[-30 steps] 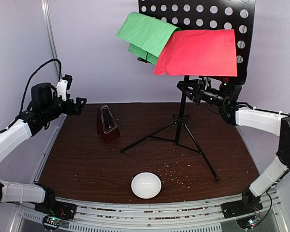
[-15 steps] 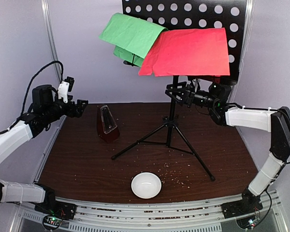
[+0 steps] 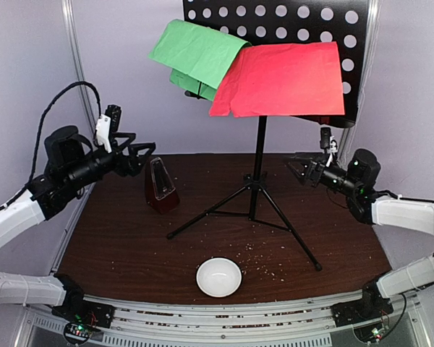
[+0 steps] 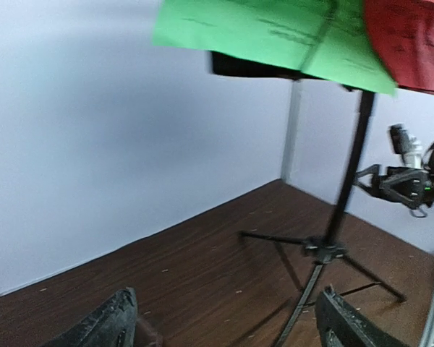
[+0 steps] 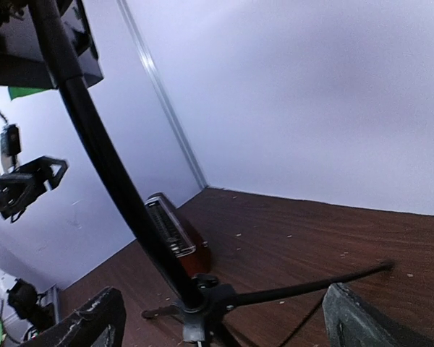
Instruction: Pack up the instrument practice props
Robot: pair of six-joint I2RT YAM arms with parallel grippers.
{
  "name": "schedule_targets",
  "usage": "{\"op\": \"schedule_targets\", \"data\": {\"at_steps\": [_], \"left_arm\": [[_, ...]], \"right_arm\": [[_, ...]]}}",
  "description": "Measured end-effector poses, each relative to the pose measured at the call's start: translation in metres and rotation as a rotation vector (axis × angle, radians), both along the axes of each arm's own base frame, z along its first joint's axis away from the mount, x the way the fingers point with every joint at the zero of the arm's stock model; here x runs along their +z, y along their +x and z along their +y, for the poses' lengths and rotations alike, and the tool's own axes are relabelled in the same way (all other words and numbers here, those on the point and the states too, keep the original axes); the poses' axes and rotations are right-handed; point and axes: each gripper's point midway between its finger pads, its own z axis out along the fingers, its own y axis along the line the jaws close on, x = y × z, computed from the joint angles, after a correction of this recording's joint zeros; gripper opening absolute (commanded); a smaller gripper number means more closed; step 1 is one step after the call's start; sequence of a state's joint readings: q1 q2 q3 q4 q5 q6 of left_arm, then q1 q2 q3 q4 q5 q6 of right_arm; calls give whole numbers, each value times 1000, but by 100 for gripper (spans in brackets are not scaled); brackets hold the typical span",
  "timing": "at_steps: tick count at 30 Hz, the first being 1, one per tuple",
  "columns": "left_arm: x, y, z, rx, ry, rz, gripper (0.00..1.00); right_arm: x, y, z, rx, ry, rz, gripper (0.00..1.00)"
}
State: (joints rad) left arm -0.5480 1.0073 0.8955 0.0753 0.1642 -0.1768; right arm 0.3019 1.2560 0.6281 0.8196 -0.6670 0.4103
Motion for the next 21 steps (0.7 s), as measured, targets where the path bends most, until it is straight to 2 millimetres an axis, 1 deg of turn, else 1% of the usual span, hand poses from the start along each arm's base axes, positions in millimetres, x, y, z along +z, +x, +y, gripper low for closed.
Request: {"op": "schedule_targets", "data": {"at_steps": [1, 2, 3, 4, 5, 6, 9, 10, 12, 13, 15, 19, 21], "left_arm": [[-2, -6, -15, -45, -20, 7, 88], [-8, -13, -34, -102, -37, 22, 87], [-19, -19, -53, -159, -44, 47, 86], [-35, -24, -76, -221, -38, 86, 86], [-51, -25, -92, -260, -23, 121, 85], [-77, -27, -114, -312, 8, 175, 85], [-142, -32, -154, -404, 104, 307, 84], [-160, -33, -164, -429, 132, 340, 84], [-184, -32, -179, -461, 169, 380, 85], [-193, -29, -185, -469, 183, 389, 84], [-203, -21, -194, -472, 201, 395, 85], [-203, -12, -212, -491, 200, 375, 84], [-204, -9, -214, -490, 200, 368, 83]], "right_arm": [[0, -2, -10, -45, 8, 11, 100], [2, -3, -18, -83, 16, 14, 100], [7, -6, -28, -134, 31, 8, 100], [12, -11, -39, -180, 52, 1, 100], [16, -15, -45, -209, 66, -7, 100], [20, -20, -52, -241, 87, -15, 100], [26, -32, -69, -315, 131, -21, 100], [27, -36, -76, -346, 145, -19, 100], [29, -42, -86, -388, 171, -20, 100], [29, -46, -91, -408, 185, -23, 100], [28, -53, -98, -434, 207, -29, 100], [26, -64, -109, -476, 230, -38, 100], [26, -66, -112, -487, 231, -37, 100]]}}
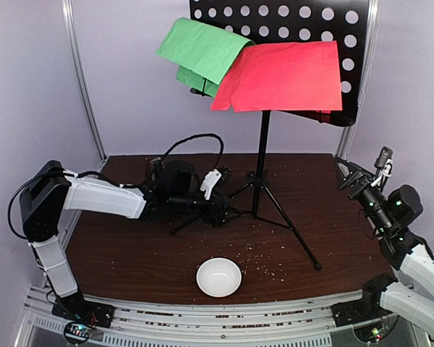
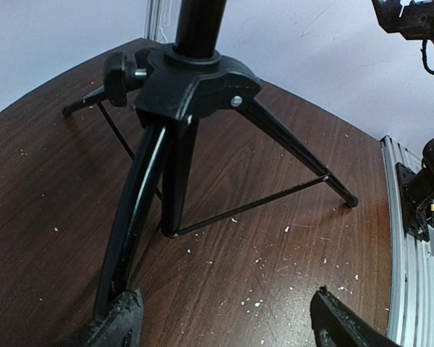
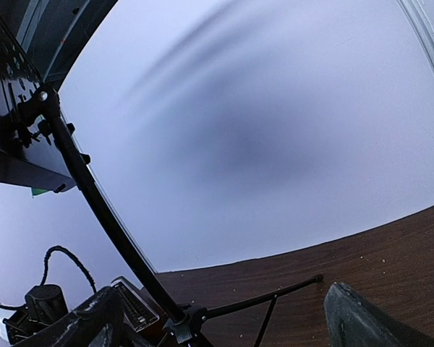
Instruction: Pack up the instrument practice props
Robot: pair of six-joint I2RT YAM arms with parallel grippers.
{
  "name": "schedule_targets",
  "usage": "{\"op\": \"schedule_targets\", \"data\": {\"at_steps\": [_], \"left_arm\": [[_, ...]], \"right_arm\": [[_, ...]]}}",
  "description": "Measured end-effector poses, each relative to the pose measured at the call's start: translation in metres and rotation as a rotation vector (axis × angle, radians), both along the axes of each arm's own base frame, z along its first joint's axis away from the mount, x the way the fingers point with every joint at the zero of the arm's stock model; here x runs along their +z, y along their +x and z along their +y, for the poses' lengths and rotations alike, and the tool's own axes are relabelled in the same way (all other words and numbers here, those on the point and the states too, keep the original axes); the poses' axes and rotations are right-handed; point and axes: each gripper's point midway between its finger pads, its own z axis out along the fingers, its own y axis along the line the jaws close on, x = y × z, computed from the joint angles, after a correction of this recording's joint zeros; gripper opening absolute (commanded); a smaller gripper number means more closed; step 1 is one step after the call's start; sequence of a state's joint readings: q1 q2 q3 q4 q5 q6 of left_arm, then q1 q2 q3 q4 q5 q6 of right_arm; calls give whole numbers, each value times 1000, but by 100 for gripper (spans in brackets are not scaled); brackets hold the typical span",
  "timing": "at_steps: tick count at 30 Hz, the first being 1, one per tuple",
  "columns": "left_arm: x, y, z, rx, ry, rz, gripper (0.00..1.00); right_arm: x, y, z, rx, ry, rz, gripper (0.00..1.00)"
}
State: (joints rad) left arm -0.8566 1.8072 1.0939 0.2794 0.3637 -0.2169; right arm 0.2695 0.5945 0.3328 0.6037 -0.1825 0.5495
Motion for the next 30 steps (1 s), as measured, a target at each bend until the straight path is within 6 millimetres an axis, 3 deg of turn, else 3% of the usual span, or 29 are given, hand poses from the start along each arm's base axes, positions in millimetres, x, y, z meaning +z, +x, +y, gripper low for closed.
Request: {"op": "schedule_targets", "data": {"at_steps": [9, 18, 25, 27, 30], "left_arm": [[4, 13, 4, 65, 6, -63, 83], [21, 51, 43, 184, -29, -115, 81], [11, 48, 13, 37, -68, -87, 79], [2, 47, 6, 5, -62, -71, 71], [-8, 47, -2, -33, -56, -56, 53]], "right_arm": [[-6, 3, 0, -3, -5, 23, 100], [-22, 8, 2, -2, -13, 66, 100], [-21, 8, 2, 3, -10, 63, 100], [-19, 6, 2, 3, -9, 58, 100], [-16, 4, 1, 2, -8, 46, 100]]}}
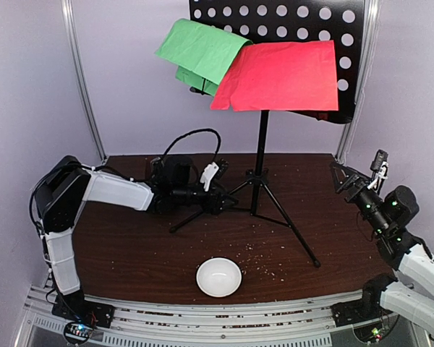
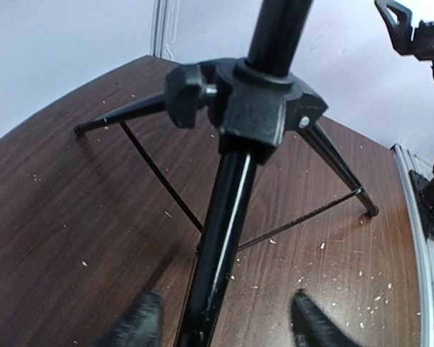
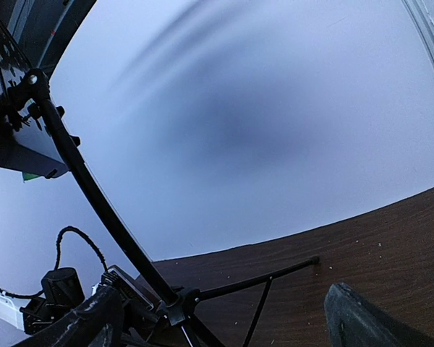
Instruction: Pack up the instrument practice props
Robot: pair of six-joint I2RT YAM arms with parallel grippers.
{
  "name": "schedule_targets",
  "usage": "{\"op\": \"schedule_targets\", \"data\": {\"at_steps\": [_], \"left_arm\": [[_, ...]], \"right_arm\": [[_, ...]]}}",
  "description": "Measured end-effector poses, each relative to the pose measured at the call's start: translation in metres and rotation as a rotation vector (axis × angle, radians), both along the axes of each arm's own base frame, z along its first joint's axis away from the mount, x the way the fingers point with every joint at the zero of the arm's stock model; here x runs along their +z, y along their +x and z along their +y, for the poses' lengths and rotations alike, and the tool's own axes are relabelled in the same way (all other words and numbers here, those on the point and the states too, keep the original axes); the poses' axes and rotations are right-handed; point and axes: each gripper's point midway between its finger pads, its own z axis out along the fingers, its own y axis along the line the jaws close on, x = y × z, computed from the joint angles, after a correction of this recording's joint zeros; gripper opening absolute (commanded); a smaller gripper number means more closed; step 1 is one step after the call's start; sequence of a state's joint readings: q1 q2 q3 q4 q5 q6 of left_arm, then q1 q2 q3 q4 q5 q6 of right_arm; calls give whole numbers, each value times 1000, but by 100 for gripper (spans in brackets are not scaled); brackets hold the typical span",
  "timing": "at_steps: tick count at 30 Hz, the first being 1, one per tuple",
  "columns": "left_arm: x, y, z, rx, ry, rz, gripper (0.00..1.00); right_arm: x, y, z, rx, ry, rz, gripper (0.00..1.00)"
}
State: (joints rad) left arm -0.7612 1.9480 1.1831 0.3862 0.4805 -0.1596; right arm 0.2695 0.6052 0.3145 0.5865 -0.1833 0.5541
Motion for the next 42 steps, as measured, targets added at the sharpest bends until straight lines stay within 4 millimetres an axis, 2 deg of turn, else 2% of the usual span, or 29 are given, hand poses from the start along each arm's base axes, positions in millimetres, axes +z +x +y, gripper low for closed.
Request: {"op": "schedule_targets", "data": {"at_steps": [4, 8, 13, 19, 24, 28, 30, 33, 36, 40, 42], "left_arm": [[-3, 1, 0, -1, 11, -10, 27], [-4, 8, 6, 38, 22, -33, 15], [-4, 0, 14, 64, 35, -73, 0], [-5, -7, 33, 159, 28, -47, 0], [-4, 1, 41, 293, 17, -11, 0], [-4, 4, 42, 360, 6, 12, 50], [-5, 5, 43, 391, -4, 31, 64], [-6, 4, 52, 426, -6, 43, 73], [6, -6, 68, 441, -11, 14, 74], [59, -24, 87, 419, -74, -107, 73], [94, -37, 95, 388, -119, -201, 71]], "right_arm": [[2, -2, -1, 0, 1, -5, 100], [0, -1, 0, 0, 0, -1, 100], [-3, 1, 0, 0, -3, 11, 100], [-15, 8, 2, 1, -12, 56, 100], [-25, 13, 4, 3, -10, 93, 100], [-32, 15, 5, 7, -13, 125, 100], [-34, 15, 5, 6, -18, 137, 100], [-33, 13, 3, -1, -31, 141, 100], [-25, 9, -1, -21, -42, 119, 100], [-15, 3, -7, -51, -60, 90, 100], [-12, 2, -9, -61, -69, 80, 100]]}}
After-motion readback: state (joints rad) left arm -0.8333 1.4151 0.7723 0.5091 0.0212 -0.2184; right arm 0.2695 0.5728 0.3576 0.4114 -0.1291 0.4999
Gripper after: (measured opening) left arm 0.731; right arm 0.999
